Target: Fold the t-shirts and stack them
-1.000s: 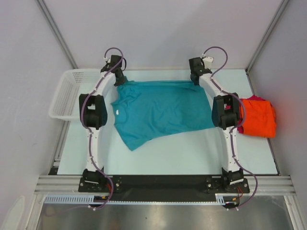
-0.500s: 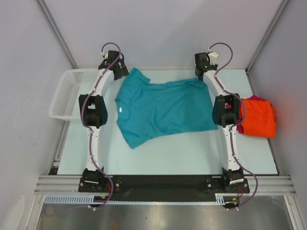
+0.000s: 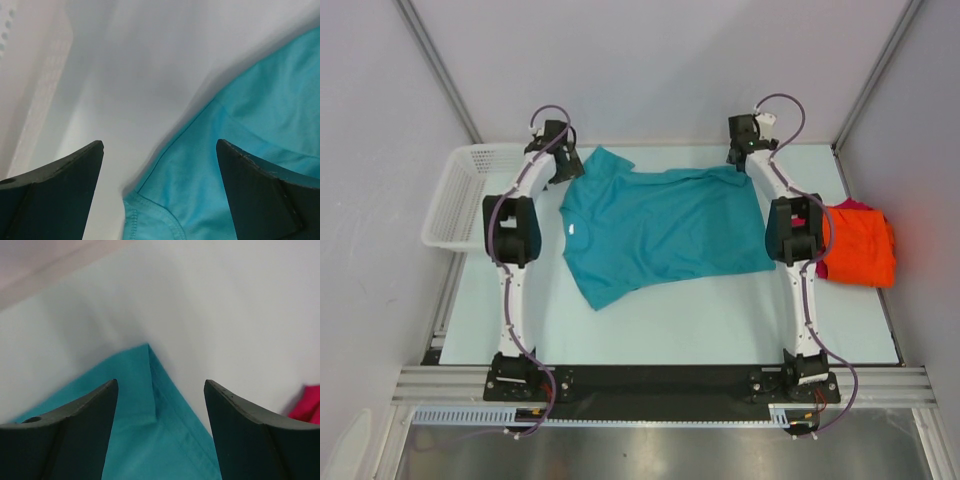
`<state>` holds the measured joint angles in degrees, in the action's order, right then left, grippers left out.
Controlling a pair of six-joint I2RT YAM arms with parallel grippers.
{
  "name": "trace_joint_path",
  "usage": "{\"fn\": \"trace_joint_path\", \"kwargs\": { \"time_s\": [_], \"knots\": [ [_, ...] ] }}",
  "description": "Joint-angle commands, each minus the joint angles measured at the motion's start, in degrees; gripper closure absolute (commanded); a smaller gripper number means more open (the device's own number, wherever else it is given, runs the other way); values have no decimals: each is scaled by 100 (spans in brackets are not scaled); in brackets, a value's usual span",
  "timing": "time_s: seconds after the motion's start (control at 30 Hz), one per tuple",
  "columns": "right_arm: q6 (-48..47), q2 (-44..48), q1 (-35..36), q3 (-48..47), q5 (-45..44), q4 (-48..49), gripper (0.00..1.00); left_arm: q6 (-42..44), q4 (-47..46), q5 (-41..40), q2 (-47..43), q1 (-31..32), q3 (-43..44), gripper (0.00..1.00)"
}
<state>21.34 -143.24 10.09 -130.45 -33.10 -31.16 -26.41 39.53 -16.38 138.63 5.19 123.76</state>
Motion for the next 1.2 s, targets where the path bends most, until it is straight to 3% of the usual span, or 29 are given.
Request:
{"fn": "trace_joint_path", "kwargs": {
  "time_s": [0.0, 0.17, 0.4, 0.73, 1.17],
  "knots": [
    [-86, 1024, 283, 1002, -108, 284, 26, 14, -103, -278, -1159, 61, -817, 0],
    [202, 2367, 617, 3135, -31, 751, 28, 84, -568, -375, -2233, 184, -2519, 1],
    [537, 3600, 1513, 5009, -363, 822, 30, 5, -806, -129, -3789, 430, -4315, 0],
    [1153, 4611, 2041, 6180, -425, 435, 31, -514, -604, 609, -5521, 1089, -6056, 1],
    [1241, 4946, 2550, 6383, -671, 110, 32, -952, -332, 821, -6980, 1678, -7383, 0]
  ]
}}
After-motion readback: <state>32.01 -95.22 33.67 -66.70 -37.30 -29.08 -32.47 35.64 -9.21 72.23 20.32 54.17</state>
